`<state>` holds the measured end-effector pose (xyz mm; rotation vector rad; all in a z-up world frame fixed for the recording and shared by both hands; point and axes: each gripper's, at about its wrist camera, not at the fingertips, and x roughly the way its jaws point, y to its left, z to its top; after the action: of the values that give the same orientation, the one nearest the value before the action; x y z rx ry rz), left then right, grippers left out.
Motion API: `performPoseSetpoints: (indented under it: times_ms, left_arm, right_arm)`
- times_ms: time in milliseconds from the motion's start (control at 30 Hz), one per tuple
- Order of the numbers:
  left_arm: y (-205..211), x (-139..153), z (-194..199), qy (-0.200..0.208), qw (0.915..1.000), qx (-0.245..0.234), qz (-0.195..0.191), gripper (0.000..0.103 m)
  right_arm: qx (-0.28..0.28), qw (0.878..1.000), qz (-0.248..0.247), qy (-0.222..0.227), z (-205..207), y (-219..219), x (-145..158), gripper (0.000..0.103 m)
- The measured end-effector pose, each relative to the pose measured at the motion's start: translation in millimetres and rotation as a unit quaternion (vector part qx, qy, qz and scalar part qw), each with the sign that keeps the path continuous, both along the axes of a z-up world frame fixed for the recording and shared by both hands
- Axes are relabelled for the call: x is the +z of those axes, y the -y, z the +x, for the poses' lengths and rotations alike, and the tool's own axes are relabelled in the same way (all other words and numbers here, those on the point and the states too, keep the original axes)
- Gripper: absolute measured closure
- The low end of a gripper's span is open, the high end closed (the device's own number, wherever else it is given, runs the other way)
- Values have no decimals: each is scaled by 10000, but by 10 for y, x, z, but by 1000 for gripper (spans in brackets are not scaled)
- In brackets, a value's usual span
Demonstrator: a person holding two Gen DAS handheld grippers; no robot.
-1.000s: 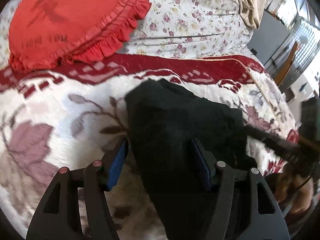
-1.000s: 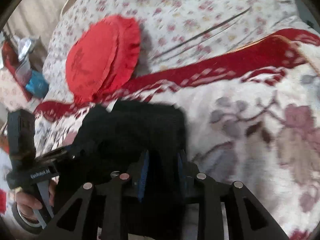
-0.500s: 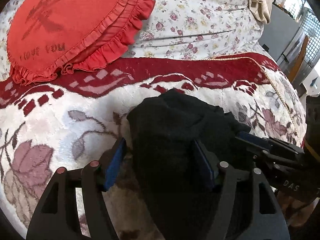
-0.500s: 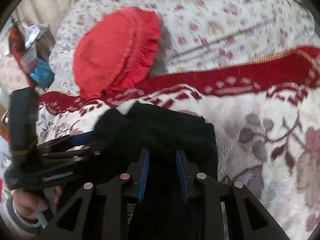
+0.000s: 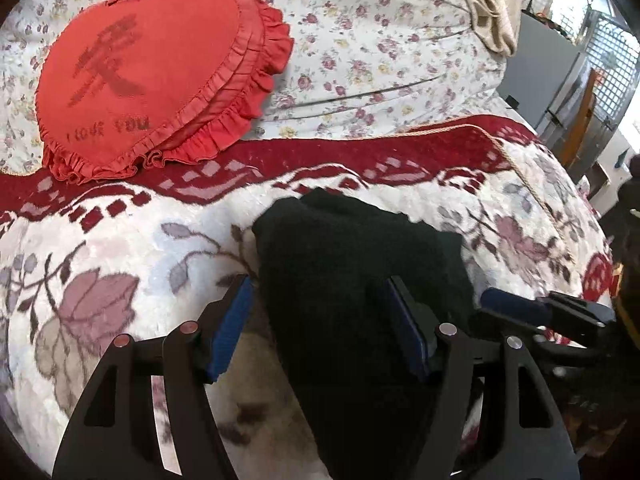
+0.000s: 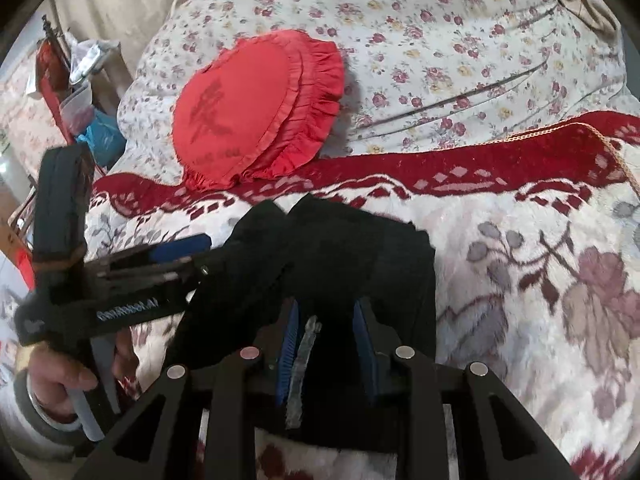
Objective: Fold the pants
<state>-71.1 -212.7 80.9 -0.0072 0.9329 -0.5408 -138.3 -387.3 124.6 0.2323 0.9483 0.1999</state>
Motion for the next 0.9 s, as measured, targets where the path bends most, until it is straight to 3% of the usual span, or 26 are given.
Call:
performPoseSetpoints:
  times_ms: [200, 367, 500, 600, 633, 700, 767, 833, 900]
  left_arm:
    - [23, -102, -345, -78, 9998, -159, -68, 35]
    - [152, -314, -471, 119, 9990, -223, 362, 25]
    - [92, -409, -389, -339, 9993, -169, 70, 25]
    - [19, -342, -364, -421, 9989, -185, -57, 25]
    - [-13, -311, -363, -395, 9990, -176, -117, 25]
    - [-95, -249, -342, -353, 9988, -146, -307, 25]
    - [-193, -223, -279, -462, 9971, -122, -597, 23]
    - [-291, -253, -180, -696, 9931, -52, -945, 23]
    - [-319, -306, -79, -933, 9903, 23, -1027, 23]
  right_arm:
    - [-64, 9997, -107, -223, -221, -45, -154, 76]
    - [-158, 9990, 8, -427, -300, 6, -388, 75]
    - [-165, 9989, 51, -445, -306, 26, -403, 75]
    - [-224, 9987, 229, -391, -309, 87, -337, 75]
    - [-339, 9983, 343, -337, -325, 155, -301, 73]
    - [-587, 9970, 450, -232, -333, 271, -255, 46]
    - [-754, 9956, 548, -120, -321, 370, -231, 36]
    - [-827, 9942, 661, -170, -246, 472, -283, 36]
    - [-790, 9935, 777, -260, -157, 515, -358, 36]
